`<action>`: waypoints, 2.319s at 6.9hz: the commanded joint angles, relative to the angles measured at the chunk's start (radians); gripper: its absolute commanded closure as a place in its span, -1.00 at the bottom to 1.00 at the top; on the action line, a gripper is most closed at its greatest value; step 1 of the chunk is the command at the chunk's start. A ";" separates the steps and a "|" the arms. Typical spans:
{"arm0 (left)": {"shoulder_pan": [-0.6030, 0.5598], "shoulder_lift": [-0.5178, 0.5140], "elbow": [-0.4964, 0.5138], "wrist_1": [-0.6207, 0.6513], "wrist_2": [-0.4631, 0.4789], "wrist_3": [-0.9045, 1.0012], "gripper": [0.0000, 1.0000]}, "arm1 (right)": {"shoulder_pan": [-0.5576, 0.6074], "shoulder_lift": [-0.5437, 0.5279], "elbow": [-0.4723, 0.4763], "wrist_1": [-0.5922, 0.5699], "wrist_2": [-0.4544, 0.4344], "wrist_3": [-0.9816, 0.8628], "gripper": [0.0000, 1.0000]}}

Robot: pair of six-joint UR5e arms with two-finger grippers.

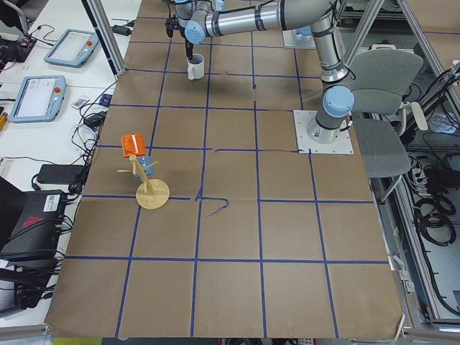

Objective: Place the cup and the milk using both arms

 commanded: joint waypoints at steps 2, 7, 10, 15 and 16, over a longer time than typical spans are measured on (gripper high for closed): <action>0.039 0.268 -0.067 -0.423 0.077 0.183 -0.91 | 0.171 0.193 -0.265 0.029 0.097 0.273 0.56; 0.076 0.510 -0.190 -0.355 0.097 0.224 -0.99 | 0.320 0.408 -0.451 0.003 0.151 0.490 0.56; 0.267 0.523 -0.186 -0.280 0.148 0.402 -1.00 | 0.354 0.405 -0.413 0.026 0.109 0.444 0.56; 0.271 0.540 -0.180 -0.312 0.151 0.258 -1.00 | 0.363 0.397 -0.369 0.008 0.120 0.446 0.56; 0.271 0.552 -0.189 -0.315 0.155 0.261 -1.00 | 0.366 0.396 -0.369 0.008 0.121 0.452 0.56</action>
